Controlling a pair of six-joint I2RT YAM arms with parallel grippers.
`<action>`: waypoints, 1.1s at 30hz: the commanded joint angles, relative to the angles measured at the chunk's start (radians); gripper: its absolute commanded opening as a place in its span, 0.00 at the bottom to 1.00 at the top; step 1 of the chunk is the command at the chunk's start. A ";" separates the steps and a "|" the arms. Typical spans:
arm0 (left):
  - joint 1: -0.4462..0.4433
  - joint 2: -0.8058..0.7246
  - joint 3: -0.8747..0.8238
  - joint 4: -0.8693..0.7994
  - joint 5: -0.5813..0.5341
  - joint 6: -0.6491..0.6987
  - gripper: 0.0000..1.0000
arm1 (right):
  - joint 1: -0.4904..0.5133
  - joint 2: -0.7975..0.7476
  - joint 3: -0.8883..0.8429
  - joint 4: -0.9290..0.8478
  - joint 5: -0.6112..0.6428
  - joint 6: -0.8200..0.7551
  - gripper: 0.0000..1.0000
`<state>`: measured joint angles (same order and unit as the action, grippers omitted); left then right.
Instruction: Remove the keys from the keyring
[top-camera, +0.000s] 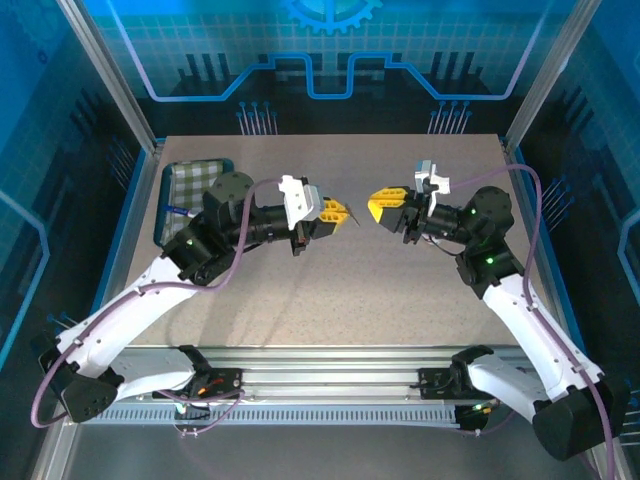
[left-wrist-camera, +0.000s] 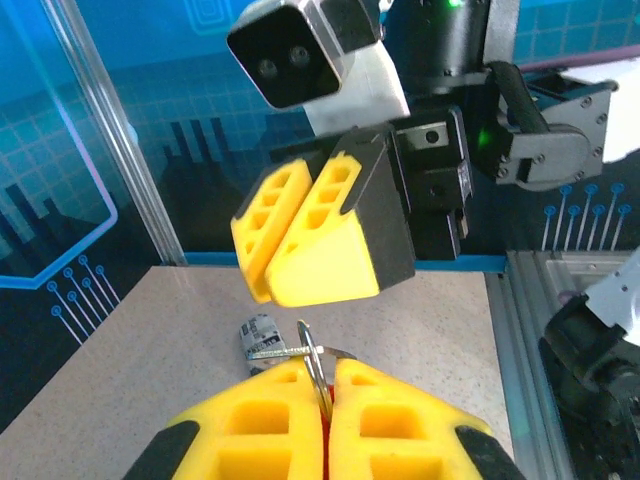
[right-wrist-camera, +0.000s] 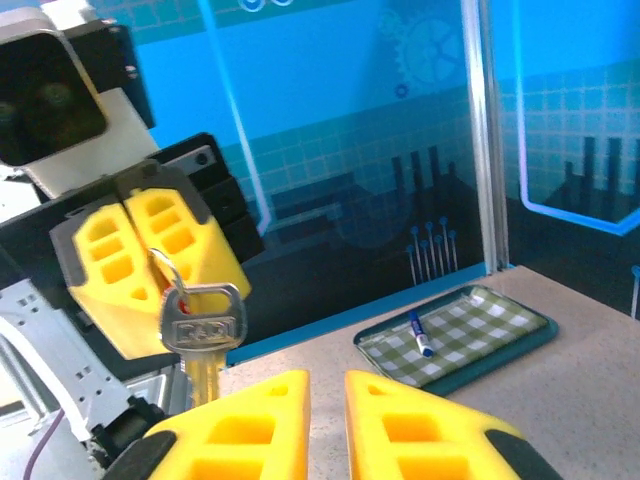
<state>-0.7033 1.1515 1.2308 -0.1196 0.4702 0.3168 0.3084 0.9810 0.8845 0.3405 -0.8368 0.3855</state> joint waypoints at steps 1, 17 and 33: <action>-0.009 0.018 0.052 -0.126 0.044 0.040 0.00 | 0.005 0.021 0.057 0.070 -0.116 -0.027 0.20; -0.040 0.049 0.096 -0.207 0.044 0.082 0.00 | 0.104 0.074 0.153 -0.127 -0.210 -0.182 0.31; -0.040 0.044 0.097 -0.198 0.041 0.077 0.00 | 0.142 0.113 0.221 -0.327 -0.244 -0.315 0.13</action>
<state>-0.7399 1.2037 1.3010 -0.3172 0.4950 0.3851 0.4332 1.0912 1.0718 0.0589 -1.0554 0.1028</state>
